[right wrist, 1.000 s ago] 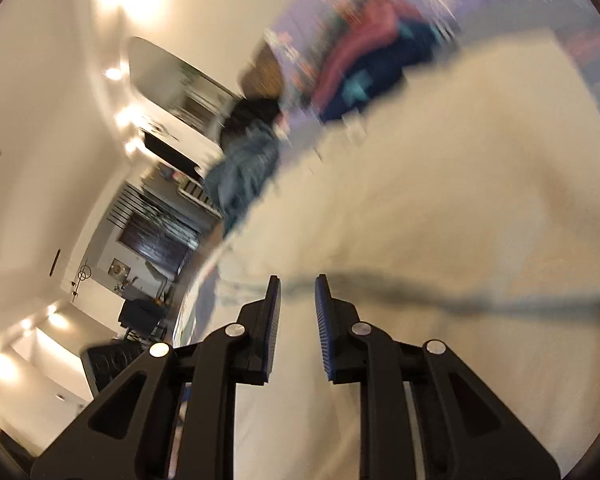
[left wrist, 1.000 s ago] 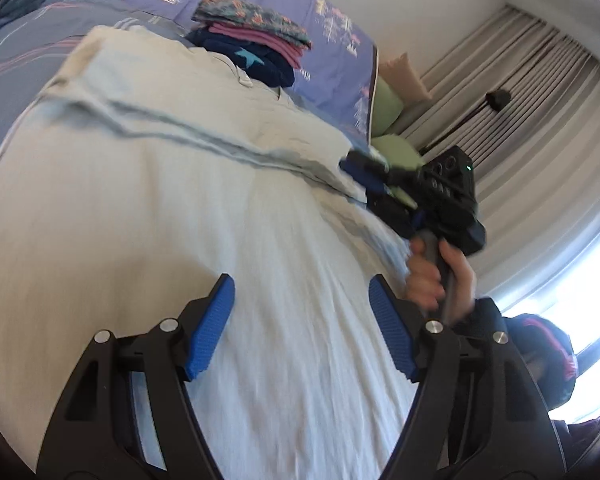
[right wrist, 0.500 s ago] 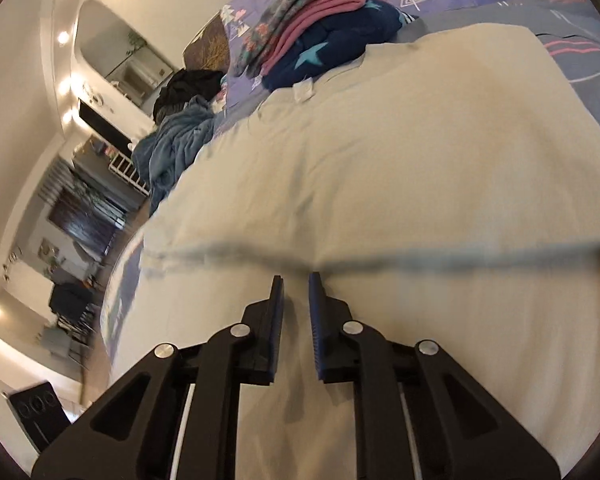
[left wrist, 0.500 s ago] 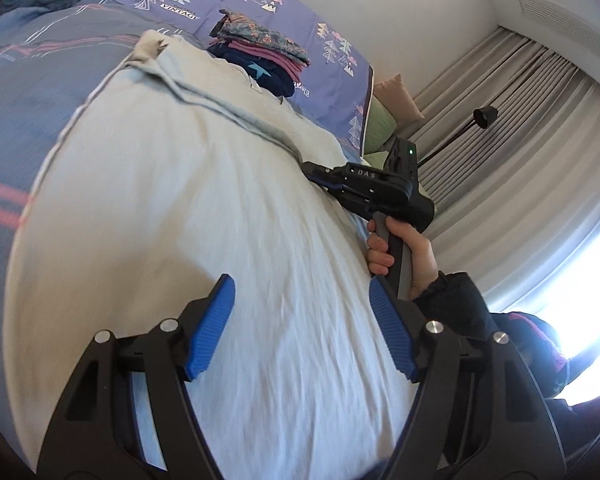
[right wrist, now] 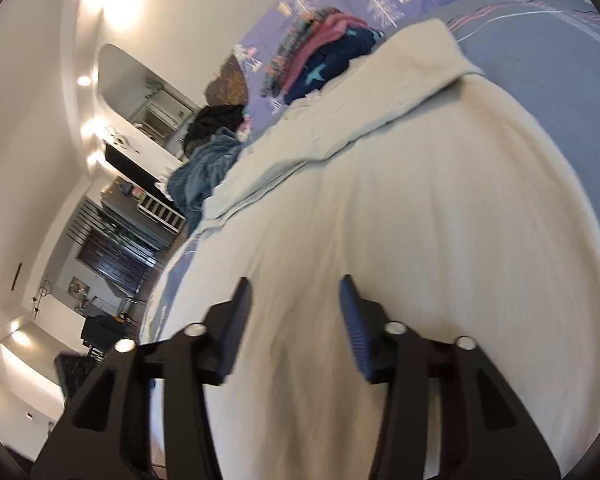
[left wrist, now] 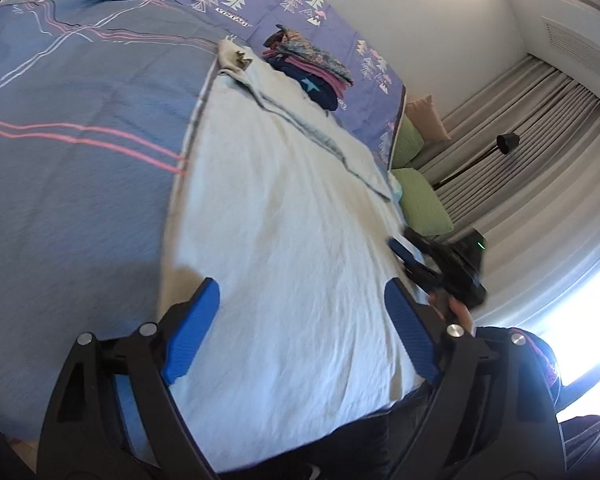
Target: Fold small clothes
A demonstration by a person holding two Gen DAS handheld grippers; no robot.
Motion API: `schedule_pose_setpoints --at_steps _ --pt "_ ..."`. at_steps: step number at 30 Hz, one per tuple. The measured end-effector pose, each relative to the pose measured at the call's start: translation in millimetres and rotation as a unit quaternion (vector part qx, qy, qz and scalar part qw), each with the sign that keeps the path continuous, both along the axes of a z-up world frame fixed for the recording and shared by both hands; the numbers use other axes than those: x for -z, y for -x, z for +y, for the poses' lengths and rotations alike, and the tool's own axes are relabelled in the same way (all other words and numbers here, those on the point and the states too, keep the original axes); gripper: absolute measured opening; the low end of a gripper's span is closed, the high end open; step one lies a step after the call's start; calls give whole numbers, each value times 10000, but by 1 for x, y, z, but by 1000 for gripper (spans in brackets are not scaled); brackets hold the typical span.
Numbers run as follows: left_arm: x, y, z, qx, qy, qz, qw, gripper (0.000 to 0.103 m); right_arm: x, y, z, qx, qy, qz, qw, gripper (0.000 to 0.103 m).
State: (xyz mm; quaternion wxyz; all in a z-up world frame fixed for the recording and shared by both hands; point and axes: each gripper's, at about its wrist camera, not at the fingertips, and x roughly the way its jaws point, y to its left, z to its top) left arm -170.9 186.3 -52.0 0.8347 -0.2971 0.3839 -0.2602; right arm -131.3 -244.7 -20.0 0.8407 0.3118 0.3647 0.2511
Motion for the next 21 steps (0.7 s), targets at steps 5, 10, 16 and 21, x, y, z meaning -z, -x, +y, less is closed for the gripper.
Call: schedule_pose_setpoints --at_steps 5,10,16,21 --pt "3 5 9 60 47 119 9999 86 -4 75 -4 318 543 -386 9973 63" --pt "2 17 7 142 -271 147 9994 86 -3 134 -27 763 770 -317 9936 64" --pt "3 30 10 114 -340 183 9992 86 0 169 -72 1346 577 29 9892 67" --pt "-4 37 4 68 -735 229 9970 86 -5 173 -74 1438 1048 145 9839 71"
